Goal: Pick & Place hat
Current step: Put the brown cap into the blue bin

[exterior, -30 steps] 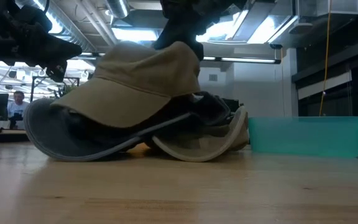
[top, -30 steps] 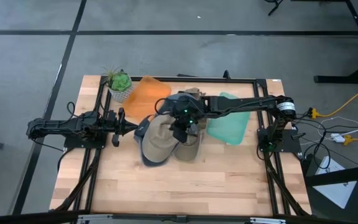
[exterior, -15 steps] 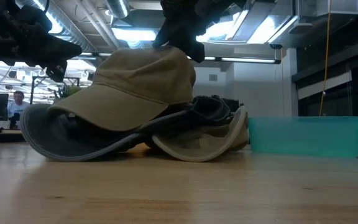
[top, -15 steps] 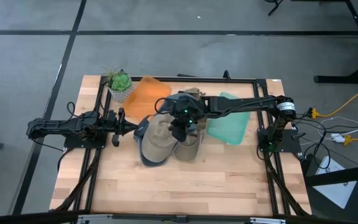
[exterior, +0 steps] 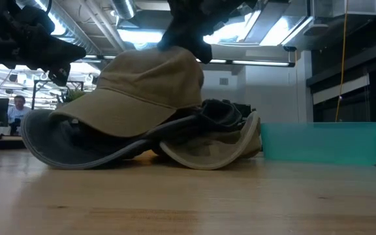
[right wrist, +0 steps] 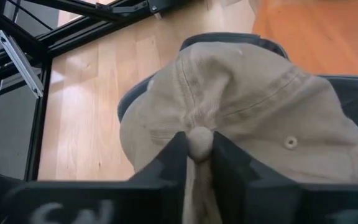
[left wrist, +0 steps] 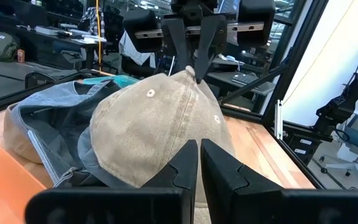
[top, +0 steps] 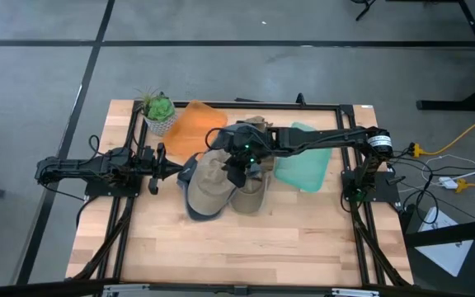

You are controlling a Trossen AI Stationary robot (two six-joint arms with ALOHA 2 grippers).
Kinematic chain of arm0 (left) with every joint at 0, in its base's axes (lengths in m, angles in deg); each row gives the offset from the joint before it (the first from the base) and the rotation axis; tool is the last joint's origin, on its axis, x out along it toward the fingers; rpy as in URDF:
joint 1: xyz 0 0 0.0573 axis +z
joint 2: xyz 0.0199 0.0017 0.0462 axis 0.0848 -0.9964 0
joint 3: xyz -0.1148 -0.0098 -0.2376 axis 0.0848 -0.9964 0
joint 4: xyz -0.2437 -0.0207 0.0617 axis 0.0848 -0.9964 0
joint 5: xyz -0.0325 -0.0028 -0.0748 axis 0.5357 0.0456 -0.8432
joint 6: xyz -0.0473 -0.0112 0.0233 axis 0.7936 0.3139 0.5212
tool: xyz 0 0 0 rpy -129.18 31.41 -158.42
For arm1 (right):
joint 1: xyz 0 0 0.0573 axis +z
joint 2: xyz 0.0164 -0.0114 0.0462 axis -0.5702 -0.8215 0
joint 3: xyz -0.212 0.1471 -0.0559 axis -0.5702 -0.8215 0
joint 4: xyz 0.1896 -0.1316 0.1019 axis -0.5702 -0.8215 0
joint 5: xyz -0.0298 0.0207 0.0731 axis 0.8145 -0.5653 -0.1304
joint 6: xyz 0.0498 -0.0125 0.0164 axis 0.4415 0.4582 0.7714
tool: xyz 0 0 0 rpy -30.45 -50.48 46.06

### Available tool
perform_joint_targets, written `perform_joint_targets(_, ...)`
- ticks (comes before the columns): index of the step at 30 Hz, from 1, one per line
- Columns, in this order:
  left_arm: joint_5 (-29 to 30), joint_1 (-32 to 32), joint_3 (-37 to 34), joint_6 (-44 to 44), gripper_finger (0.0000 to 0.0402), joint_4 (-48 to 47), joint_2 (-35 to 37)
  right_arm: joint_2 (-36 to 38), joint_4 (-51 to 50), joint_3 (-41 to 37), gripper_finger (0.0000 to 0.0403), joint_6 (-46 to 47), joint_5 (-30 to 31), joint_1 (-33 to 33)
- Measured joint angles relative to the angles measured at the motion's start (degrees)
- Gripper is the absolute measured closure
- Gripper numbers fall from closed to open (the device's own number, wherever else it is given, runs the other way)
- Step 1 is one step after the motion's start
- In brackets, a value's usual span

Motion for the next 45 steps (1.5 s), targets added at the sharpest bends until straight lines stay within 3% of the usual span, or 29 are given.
perform_joint_targets(8,-0.02,0.02,0.0,0.02,0.0384,0.0,0.0,0.25,-0.6,1.4,0.037,0.27,1.08,0.0)
perform_joint_targets(15,-0.02,0.01,0.0,0.01,0.0384,0.0,0.0,0.87,-7.06,13.47,0.0371,-4.96,0.89,-0.01)
perform_joint_targets(18,-0.02,0.02,0.0,0.28,0.0384,0.14,0.0,0.82,-8.84,17.85,0.0371,-5.2,-3.92,-0.37)
perform_joint_targets(26,-0.46,-0.03,0.0,28.86,0.0384,5.32,-0.01,0.81,-20.07,27.69,0.0371,-8.55,-5.98,-0.31)
perform_joint_targets(30,3.57,-0.02,0.0,35.13,0.0384,6.49,0.0,0.81,-23.33,30.31,0.0371,-9.28,-6.64,-0.21)
perform_joint_targets(40,4.6,-0.02,0.0,35.79,0.0384,8.6,0.0,0.74,-24.17,29.68,0.0371,-12.4,-7.95,0.93)
perform_joint_targets(45,-0.5,-0.04,1.64,30.21,0.0377,10.64,-1.36,0.42,-24.09,29.59,0.0369,-12.41,-8.18,1.34)
